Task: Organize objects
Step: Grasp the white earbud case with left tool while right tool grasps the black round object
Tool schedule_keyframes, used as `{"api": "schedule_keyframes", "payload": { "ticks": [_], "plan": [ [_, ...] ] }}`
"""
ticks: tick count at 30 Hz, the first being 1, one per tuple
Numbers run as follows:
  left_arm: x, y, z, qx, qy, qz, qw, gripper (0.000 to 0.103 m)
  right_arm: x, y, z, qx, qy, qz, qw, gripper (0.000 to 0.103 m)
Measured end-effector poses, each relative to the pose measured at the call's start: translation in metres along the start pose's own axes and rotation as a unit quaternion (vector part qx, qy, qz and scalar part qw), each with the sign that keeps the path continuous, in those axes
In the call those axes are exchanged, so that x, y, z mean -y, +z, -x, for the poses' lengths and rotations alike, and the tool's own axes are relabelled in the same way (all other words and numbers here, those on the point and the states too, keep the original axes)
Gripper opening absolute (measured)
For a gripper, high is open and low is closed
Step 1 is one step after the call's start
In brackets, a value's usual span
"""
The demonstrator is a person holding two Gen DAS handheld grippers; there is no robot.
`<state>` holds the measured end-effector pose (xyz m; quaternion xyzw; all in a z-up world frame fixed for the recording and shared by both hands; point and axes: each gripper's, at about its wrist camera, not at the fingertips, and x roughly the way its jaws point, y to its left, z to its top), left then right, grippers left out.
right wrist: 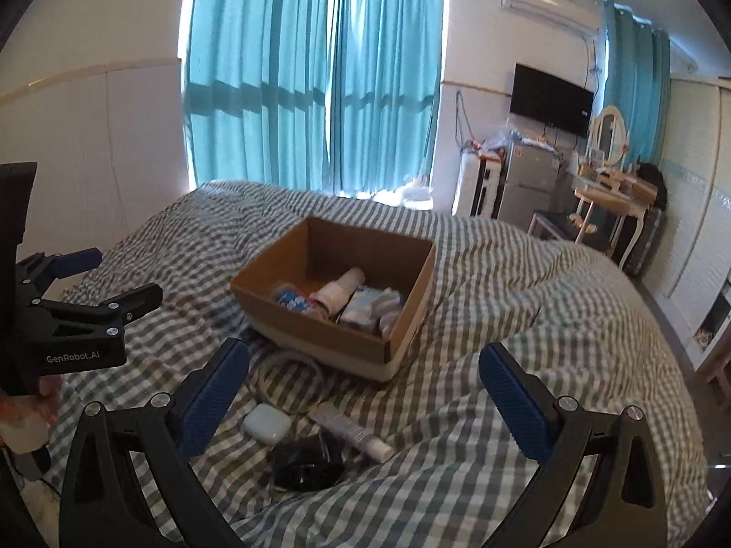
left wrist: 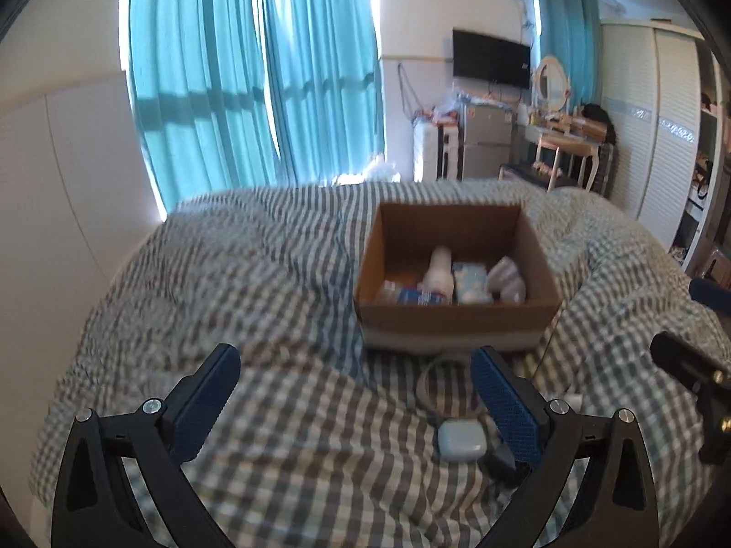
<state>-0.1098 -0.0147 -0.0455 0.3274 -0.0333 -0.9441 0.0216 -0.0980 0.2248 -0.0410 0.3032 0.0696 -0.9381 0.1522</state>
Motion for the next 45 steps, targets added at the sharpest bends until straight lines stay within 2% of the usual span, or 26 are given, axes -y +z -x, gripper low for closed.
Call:
{"api": "schedule_keyframes", "payload": {
  "ticks": [5, 8, 12, 15, 20, 23, 24, 26, 30, 34, 39, 41, 45],
  "plan": [
    [0.018, -0.034, -0.041, -0.057, -0.011, -0.012, 0.9982, 0.103, -0.004, -0.034, -0.043, -0.068, 0.019, -0.010, 0.997, 0.101],
    [0.018, -0.049, -0.053, -0.075, -0.005, -0.017, 0.9970, 0.103, -0.009, -0.048, -0.062, -0.098, 0.009, 0.000, 0.995, 0.101],
    [0.013, -0.067, -0.074, -0.123, -0.011, -0.008, 0.9923, 0.103, -0.013, -0.064, -0.089, -0.145, 0.031, 0.002, 0.989, 0.101],
    [0.007, -0.067, -0.080, -0.135, -0.012, 0.007, 0.9907, 0.103, -0.020, -0.075, -0.113, -0.188, 0.030, 0.014, 0.982, 0.099],
    [0.006, -0.070, -0.084, -0.142, -0.008, 0.005, 0.9899, 0.103, -0.035, -0.083, -0.136, -0.224, 0.045, 0.038, 0.973, 0.096],
    [0.008, -0.070, -0.084, -0.143, -0.007, 0.002, 0.9897, 0.103, -0.039, -0.090, -0.149, -0.248, 0.045, 0.048, 0.967, 0.090],
    [0.008, -0.070, -0.084, -0.143, -0.006, 0.001, 0.9897, 0.103, -0.040, -0.092, -0.151, -0.252, 0.042, 0.049, 0.966, 0.083],
    [0.009, -0.071, -0.086, -0.143, -0.005, 0.000, 0.9898, 0.103, -0.040, -0.093, -0.150, -0.254, 0.040, 0.050, 0.965, 0.072],
    [0.008, -0.070, -0.085, -0.141, -0.006, -0.003, 0.9900, 0.103, -0.038, -0.088, -0.132, -0.231, 0.038, 0.050, 0.971, 0.072],
    [0.016, -0.069, -0.085, -0.147, 0.002, -0.016, 0.9891, 0.103, -0.020, -0.066, -0.100, -0.181, 0.046, 0.017, 0.982, 0.072],
    [0.042, -0.069, -0.091, -0.160, -0.030, -0.029, 0.9863, 0.103, 0.005, -0.035, -0.079, -0.138, 0.006, 0.015, 0.990, 0.072],
    [0.054, -0.069, -0.098, -0.170, -0.042, -0.036, 0.9840, 0.103, 0.012, -0.027, -0.082, -0.133, -0.001, 0.017, 0.991, 0.072],
    [0.075, -0.072, -0.115, -0.181, -0.060, -0.054, 0.9802, 0.103, 0.019, -0.034, -0.095, -0.143, 0.023, 0.002, 0.989, 0.072]
  ]
}}
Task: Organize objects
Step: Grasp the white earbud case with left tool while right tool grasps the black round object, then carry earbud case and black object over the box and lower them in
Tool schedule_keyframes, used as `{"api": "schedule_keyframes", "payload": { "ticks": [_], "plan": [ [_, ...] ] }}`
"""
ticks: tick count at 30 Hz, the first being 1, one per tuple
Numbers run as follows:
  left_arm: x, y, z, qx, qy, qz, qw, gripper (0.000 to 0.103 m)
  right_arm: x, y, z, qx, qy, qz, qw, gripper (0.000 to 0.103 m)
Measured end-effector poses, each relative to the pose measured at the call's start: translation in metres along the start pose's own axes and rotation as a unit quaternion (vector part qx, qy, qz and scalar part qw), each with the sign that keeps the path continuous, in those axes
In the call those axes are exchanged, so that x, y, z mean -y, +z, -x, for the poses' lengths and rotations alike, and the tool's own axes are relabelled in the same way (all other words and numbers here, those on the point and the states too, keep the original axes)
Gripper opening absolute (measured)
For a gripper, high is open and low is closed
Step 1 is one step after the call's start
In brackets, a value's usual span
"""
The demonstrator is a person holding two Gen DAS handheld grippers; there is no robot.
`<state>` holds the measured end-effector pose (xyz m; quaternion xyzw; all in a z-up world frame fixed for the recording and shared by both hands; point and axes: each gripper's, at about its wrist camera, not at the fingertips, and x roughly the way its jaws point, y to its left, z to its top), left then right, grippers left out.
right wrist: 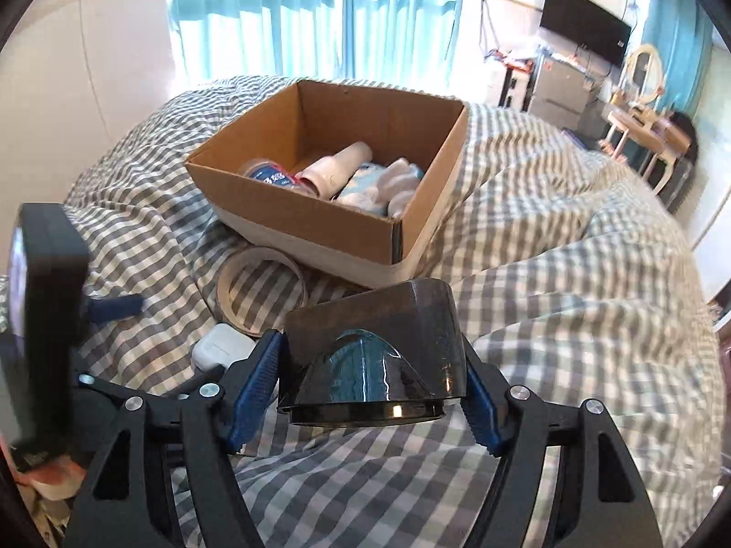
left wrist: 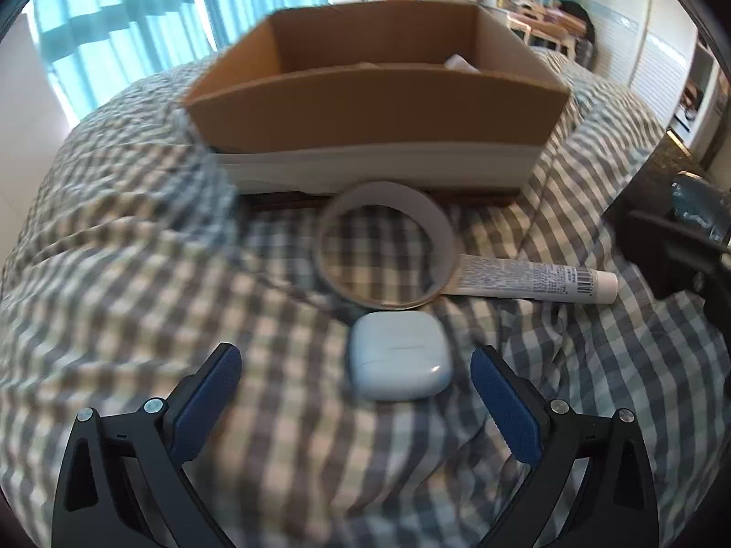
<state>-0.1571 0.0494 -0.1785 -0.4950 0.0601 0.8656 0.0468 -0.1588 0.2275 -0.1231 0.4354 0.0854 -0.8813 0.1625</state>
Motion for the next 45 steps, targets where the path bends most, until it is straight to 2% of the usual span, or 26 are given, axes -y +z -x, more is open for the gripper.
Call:
{"api": "schedule_keyframes", "payload": {
  "ticks": [4, 6, 13, 15, 28, 39, 45],
  "plan": [
    [0.005, 0.001, -0.017, -0.017, -0.012, -0.003, 0.9998, 0.094, 0.010, -0.004, -0.013, -0.016, 0.017, -0.012, 1.000, 0.072],
    [0.005, 0.001, -0.025, -0.029, -0.016, -0.003, 0.9995, 0.079, 0.012, -0.005, -0.018, -0.020, 0.025, -0.018, 0.999, 0.072],
    [0.013, 0.000, -0.039, -0.037, -0.016, -0.028, 0.9988, 0.075, 0.012, -0.009, -0.024, -0.029, 0.028, -0.020, 0.999, 0.072],
    [0.008, 0.000, -0.034, -0.034, -0.029, -0.013, 0.9989, 0.052, 0.012, -0.009, -0.022, -0.027, 0.025, -0.021, 0.999, 0.072],
    [-0.004, -0.017, 0.027, -0.003, -0.037, -0.005, 0.9993, 0.052, 0.000, -0.011, 0.007, 0.006, 0.000, -0.016, 1.000, 0.072],
    [-0.007, -0.025, 0.078, 0.055, -0.051, 0.010, 0.9972, 0.051, -0.023, -0.011, 0.060, 0.049, -0.021, 0.005, 0.999, 0.072],
    [-0.018, -0.014, 0.114, 0.102, -0.046, 0.011, 0.9937, 0.052, -0.031, -0.007, 0.091, 0.078, -0.027, 0.014, 0.996, 0.072]
  ]
}}
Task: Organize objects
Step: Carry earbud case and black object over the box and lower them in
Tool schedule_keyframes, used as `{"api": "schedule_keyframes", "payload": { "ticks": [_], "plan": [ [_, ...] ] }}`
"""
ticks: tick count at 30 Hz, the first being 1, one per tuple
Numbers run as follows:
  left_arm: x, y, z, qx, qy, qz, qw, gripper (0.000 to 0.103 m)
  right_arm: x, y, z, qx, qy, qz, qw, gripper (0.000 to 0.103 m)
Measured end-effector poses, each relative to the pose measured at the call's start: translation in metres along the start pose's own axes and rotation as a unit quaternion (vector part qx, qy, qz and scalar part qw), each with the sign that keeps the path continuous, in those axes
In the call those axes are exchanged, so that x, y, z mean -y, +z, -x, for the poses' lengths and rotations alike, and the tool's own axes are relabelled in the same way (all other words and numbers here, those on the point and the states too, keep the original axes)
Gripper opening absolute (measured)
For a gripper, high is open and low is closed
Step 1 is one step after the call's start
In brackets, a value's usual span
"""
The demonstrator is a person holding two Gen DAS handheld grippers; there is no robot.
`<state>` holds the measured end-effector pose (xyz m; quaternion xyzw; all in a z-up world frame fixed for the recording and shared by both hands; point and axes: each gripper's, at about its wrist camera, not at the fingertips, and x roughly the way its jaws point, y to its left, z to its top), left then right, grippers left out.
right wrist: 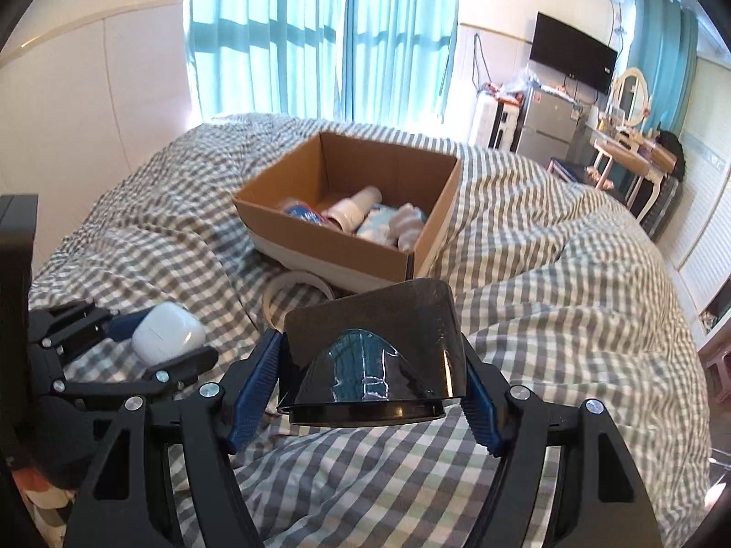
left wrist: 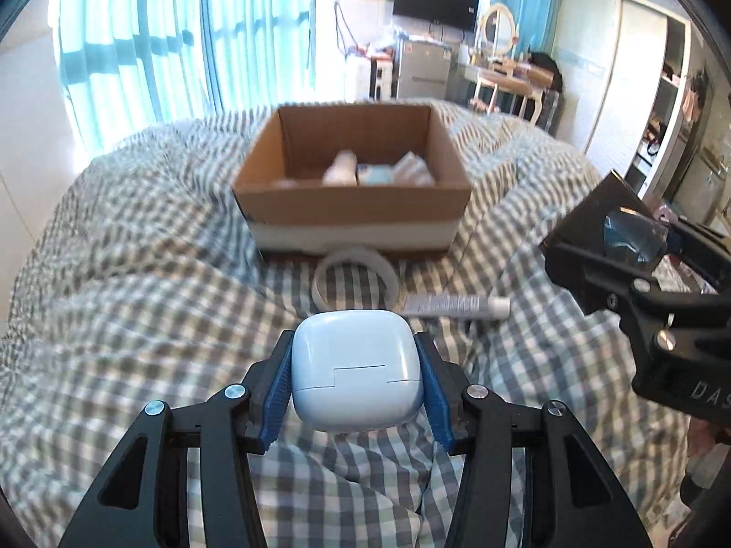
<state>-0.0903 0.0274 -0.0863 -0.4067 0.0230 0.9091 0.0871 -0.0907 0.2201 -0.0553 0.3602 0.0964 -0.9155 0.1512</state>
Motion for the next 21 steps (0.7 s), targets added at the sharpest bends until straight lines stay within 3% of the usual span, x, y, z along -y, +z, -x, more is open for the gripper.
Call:
{"api": "schedule_keyframes", "payload": {
  "ticks": [6, 12, 21],
  "plan": [
    [-0.008, 0.028, 0.025, 0.038, 0.006, -0.002, 0.9993, 0.052, -0.001, 0.028, 0.019, 0.027, 0.001, 0.011, 1.000, 0.072],
    [-0.022, 0.072, 0.025, 0.071, 0.023, -0.001, 0.9972, 0.052, 0.003, 0.074, 0.021, 0.058, 0.005, 0.021, 0.998, 0.072],
    [-0.040, 0.137, -0.014, 0.106, 0.056, 0.045, 0.9918, 0.052, 0.010, 0.133, -0.028, 0.061, 0.008, 0.021, 0.998, 0.072]
  ]
}}
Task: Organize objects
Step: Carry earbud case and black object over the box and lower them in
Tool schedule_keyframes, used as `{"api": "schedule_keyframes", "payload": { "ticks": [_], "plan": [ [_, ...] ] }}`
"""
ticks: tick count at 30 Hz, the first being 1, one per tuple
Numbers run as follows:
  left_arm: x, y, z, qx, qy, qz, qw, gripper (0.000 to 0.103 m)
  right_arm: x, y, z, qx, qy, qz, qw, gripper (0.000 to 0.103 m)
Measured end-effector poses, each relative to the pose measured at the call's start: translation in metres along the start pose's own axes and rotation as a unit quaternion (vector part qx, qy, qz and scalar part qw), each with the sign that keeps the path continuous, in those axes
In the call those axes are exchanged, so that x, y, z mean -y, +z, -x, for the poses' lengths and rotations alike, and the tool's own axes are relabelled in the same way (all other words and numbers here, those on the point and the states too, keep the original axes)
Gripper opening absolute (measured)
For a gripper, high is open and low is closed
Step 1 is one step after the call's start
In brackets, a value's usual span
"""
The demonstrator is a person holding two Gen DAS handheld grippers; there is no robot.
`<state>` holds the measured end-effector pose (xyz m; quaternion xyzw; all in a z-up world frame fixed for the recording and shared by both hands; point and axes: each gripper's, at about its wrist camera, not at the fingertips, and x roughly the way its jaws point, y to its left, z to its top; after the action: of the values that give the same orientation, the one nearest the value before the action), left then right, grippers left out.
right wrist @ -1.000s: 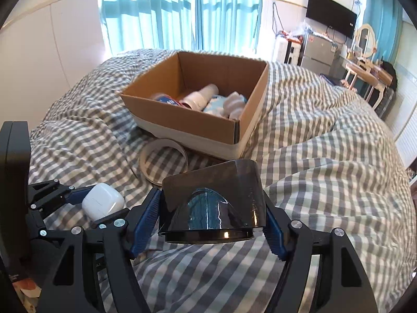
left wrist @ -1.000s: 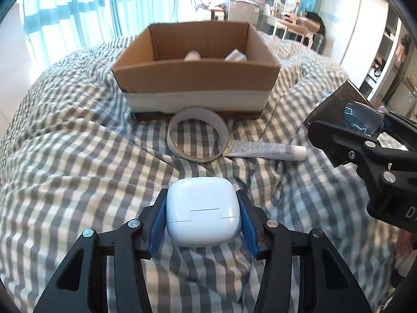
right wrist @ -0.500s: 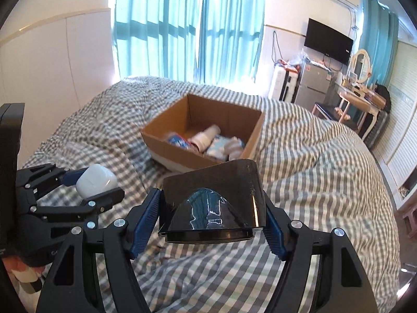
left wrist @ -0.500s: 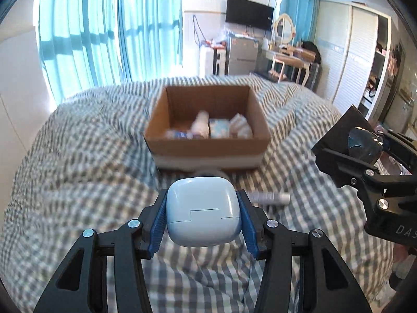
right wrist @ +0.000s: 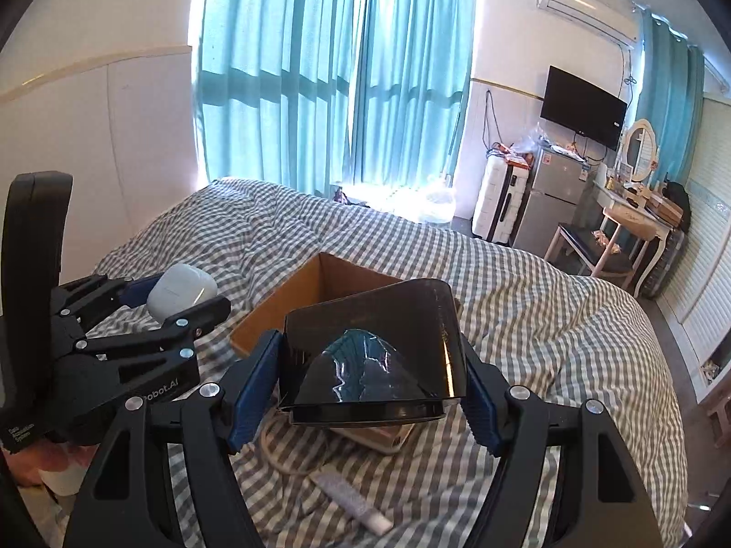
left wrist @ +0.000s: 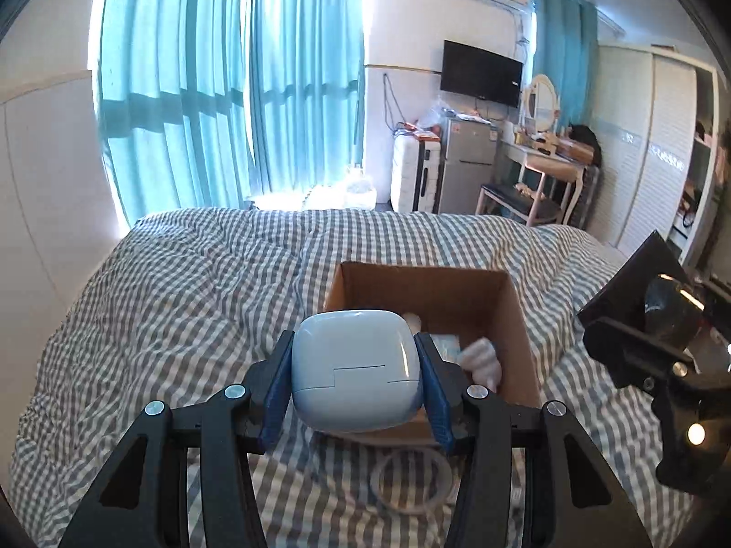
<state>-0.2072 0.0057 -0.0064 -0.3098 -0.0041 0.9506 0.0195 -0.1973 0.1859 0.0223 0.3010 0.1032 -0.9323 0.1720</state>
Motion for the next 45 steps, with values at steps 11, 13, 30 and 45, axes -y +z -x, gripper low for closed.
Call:
{"api": "schedule_keyframes", "payload": {
  "ticks": [11, 13, 30, 45],
  "plan": [
    [0.010, 0.011, -0.097, -0.049, -0.001, -0.034, 0.9982, 0.052, 0.035, 0.035, -0.103, -0.038, -0.015, -0.051, 0.998, 0.072],
    [0.010, 0.010, -0.113, -0.062, -0.013, -0.034, 0.9974, 0.052, 0.041, 0.039, -0.119, -0.044, -0.018, -0.060, 0.997, 0.072],
    [0.025, -0.011, -0.172, -0.092, -0.096, -0.079, 0.9880, 0.052, 0.042, 0.009, -0.198, -0.093, -0.005, -0.054, 0.994, 0.072],
    [0.028, -0.022, -0.173, -0.087, -0.097, -0.100, 0.9864, 0.060, 0.051, -0.002, -0.205, -0.101, -0.005, -0.074, 0.992, 0.073]
  ]
}}
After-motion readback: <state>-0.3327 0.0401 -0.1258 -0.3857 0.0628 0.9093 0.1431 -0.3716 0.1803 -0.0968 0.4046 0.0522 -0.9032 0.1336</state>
